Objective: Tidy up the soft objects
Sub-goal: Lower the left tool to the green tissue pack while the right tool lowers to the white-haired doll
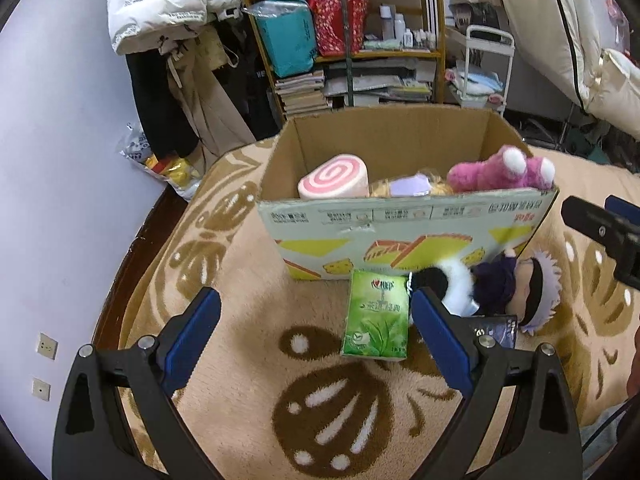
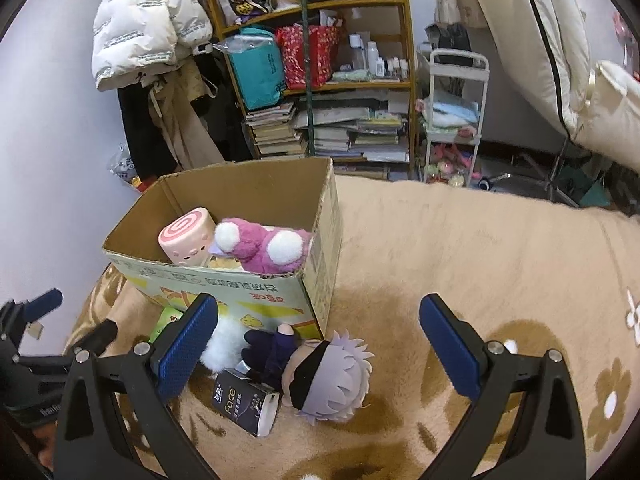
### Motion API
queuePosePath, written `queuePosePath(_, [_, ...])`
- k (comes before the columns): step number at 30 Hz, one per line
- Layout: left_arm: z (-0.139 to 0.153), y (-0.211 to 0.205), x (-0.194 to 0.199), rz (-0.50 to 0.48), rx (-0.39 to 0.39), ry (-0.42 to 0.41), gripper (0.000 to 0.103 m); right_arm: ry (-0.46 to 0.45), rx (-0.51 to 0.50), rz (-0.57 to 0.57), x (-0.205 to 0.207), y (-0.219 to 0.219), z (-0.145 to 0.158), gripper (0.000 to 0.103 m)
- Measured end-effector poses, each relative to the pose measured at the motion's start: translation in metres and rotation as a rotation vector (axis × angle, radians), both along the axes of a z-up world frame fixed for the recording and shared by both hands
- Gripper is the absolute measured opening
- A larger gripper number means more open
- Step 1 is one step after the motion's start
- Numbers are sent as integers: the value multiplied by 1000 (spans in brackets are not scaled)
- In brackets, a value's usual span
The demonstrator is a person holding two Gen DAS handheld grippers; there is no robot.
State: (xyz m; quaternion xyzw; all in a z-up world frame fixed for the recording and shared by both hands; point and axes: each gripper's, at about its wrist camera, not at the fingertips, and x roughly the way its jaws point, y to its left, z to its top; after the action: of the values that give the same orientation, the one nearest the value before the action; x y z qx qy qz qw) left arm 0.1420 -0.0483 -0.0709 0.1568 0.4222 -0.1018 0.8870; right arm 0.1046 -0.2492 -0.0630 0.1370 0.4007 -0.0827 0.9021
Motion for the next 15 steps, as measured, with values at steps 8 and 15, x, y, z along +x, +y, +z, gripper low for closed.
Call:
queuePosePath(8, [-25, -11, 13, -20, 20, 86, 95, 101, 35, -13, 10, -4, -26, 103])
queuePosePath(15, [-47, -19, 20, -29, 64, 162, 95, 164, 27, 13, 21, 5, -45, 103])
